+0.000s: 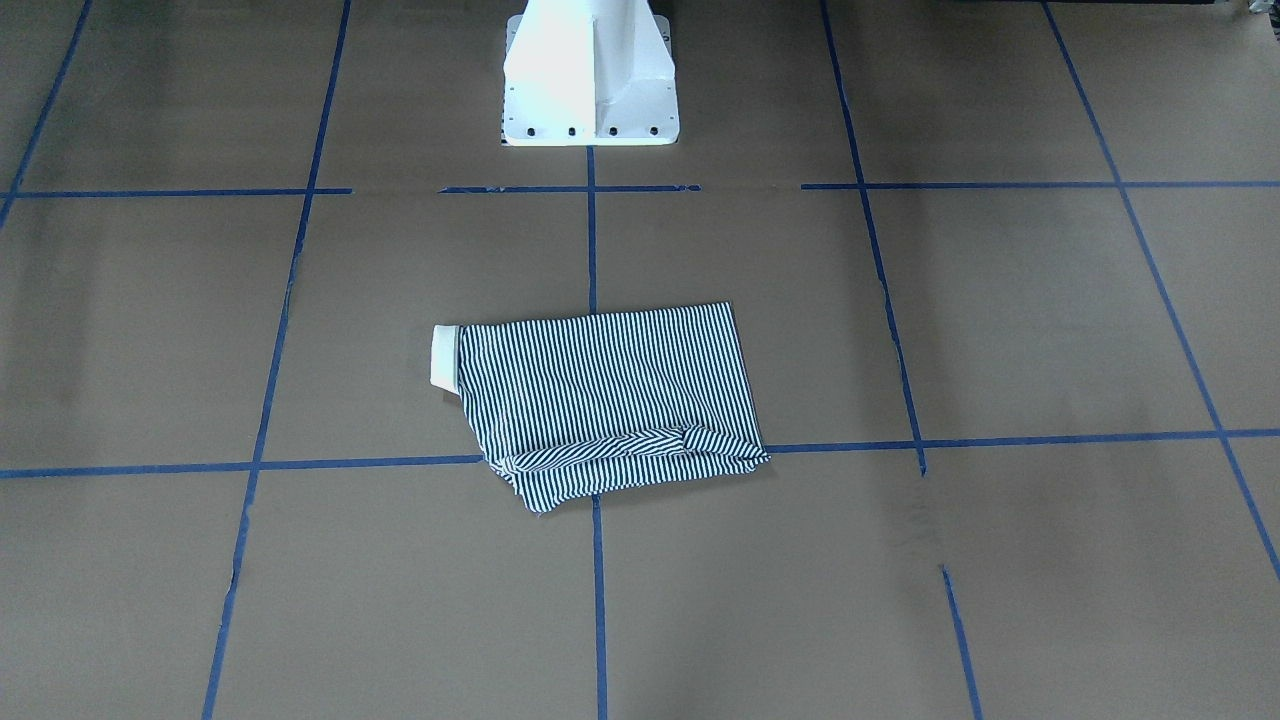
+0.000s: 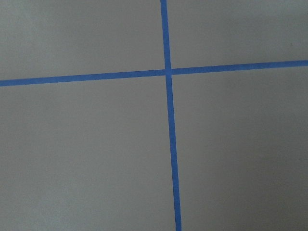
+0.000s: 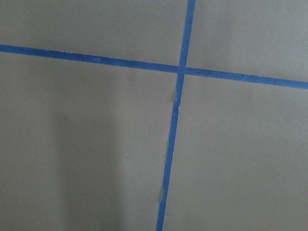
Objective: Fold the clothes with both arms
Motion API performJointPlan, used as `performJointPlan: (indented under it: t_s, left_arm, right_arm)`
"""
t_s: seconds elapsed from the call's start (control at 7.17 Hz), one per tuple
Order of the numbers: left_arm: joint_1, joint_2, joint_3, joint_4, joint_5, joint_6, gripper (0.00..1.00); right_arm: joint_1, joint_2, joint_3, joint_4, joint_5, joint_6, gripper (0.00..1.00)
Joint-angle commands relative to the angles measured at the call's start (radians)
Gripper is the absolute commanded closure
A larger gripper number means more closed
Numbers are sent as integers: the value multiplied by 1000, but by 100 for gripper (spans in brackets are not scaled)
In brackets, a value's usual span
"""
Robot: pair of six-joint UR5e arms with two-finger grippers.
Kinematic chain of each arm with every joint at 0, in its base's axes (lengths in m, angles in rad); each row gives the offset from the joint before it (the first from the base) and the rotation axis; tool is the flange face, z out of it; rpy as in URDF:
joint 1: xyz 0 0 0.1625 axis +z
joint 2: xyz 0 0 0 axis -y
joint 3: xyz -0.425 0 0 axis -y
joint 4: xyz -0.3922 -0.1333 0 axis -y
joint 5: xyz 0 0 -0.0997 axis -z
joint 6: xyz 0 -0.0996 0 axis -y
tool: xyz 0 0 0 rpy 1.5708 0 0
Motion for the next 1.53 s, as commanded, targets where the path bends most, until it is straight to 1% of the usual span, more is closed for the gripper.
performJointPlan:
  t_s: [0.0, 0.28, 0.56, 0.84, 1.39]
  left_arm:
    - [2, 4, 2, -3, -2, 0, 0]
    - [2, 3, 2, -6, -4, 2, 0]
    - [3, 1, -5, -9, -7, 3, 0]
    - [3, 1, 4, -57, -7, 0, 0]
    - [6, 0, 30, -97, -6, -4, 0]
  right_arm:
    - [0, 0, -10, 1, 0, -1, 0]
    - [0, 0, -18, 1, -2, -6, 0]
    - [0, -11, -19, 68, -3, -1, 0]
    - [0, -11, -19, 70, -3, 0, 0]
    - [0, -6, -23, 71, -3, 2, 0]
